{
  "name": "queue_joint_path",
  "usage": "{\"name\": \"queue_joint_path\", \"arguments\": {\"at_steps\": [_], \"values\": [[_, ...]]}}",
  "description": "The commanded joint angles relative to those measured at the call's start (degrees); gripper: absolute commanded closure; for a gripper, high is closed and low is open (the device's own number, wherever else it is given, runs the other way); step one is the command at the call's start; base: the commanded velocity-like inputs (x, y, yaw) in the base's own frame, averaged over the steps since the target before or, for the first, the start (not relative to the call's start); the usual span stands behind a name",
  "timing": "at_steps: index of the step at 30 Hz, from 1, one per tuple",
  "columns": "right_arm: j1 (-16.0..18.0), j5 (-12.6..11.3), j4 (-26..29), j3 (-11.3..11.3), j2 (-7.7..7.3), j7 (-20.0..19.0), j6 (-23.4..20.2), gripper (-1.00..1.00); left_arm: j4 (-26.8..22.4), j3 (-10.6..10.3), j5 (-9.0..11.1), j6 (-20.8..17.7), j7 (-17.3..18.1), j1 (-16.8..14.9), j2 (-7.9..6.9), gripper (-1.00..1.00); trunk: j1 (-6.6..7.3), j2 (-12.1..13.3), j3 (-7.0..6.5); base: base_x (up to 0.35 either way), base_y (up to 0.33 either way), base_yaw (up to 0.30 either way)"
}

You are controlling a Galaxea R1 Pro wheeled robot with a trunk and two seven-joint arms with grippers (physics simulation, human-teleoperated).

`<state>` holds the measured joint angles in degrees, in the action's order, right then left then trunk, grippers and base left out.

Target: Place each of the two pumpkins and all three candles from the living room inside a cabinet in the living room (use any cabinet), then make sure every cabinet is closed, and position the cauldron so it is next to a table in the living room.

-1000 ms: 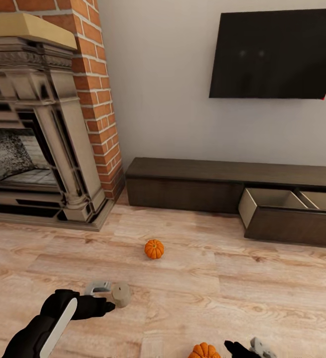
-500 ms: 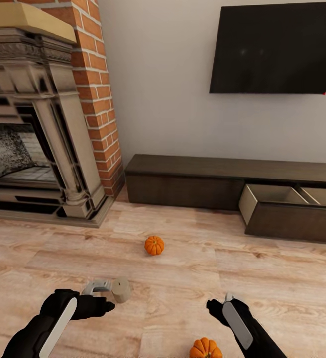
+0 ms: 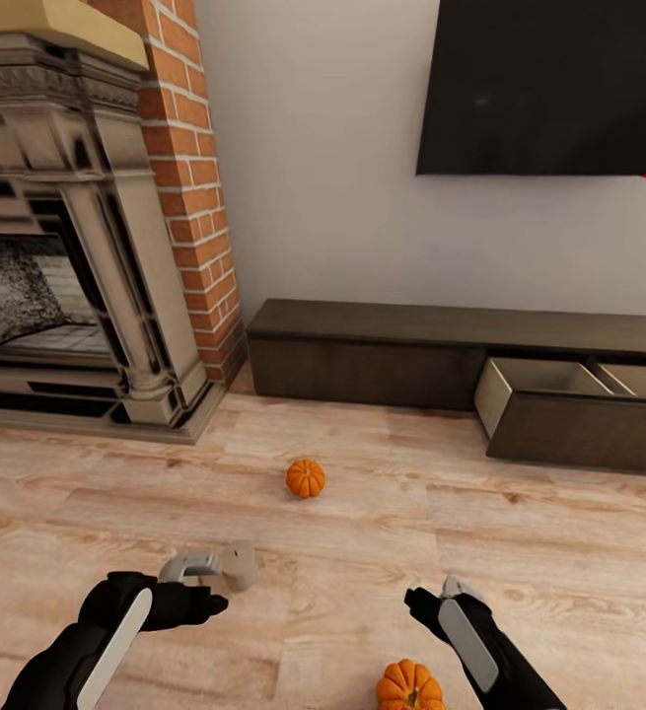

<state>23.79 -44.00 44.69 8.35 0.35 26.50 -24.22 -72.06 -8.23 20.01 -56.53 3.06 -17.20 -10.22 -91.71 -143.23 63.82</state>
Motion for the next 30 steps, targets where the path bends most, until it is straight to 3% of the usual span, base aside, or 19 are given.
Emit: {"name": "queue_joint_path", "arguments": {"at_steps": [1, 6, 10, 13, 21, 24, 30], "values": [[0.0, -0.5, 0.1, 0.2, -0.11, -1.7, 0.6, -1.0, -0.2, -0.1, -0.3, -0.2, 0.3, 0.0, -0.03, -1.0, -0.01, 0.0, 0.28, 0.0, 0.0, 0.0], [-0.1, -0.7, -0.6, -0.2, -0.3, -11.7, 1.3, -1.0, -0.5, 0.0, -0.3, -0.2, 0.4, 0.0, 0.02, -1.0, -0.14, -0.1, 1.39, 0.0, 0.0, 0.0], [-0.1, -0.7, -2.7, -0.4, -0.36, -13.4, 1.9, -1.0, -1.4, 0.1, -0.2, -0.3, 0.6, 0.0, -0.03, -1.0, -0.24, -0.2, 2.27, 0.0, 0.0, 0.0], [-0.1, -0.7, -4.5, -0.5, -0.76, -13.8, 2.2, -1.0, -1.8, 1.5, -0.2, -0.3, 0.7, 0.0, -0.01, -1.0, -0.32, -0.2, 2.94, 0.0, 0.0, 0.0], [-0.1, -0.7, -6.0, -0.5, -2.77, -15.0, 2.4, -1.0, -1.9, 3.0, -0.1, -0.3, 0.9, 0.0, 0.03, -1.0, -0.53, -0.3, 4.71, 0.0, 0.0, 0.0], [-0.1, -0.7, -6.9, -0.6, -3.65, -17.3, 2.4, -1.0, -2.0, 3.2, -0.1, -0.4, 1.0, 0.0, -0.02, -1.0, -0.6, -0.3, 5.38, 0.0, 0.0, 0.0], [-0.2, -0.9, -11.1, -0.7, -6.53, -23.5, 2.5, -1.0, -2.0, 4.2, 3.2, -0.4, 1.0, 0.0, -0.24, -1.0, -0.76, -0.4, 6.71, 0.0, 0.0, 0.0]]}}
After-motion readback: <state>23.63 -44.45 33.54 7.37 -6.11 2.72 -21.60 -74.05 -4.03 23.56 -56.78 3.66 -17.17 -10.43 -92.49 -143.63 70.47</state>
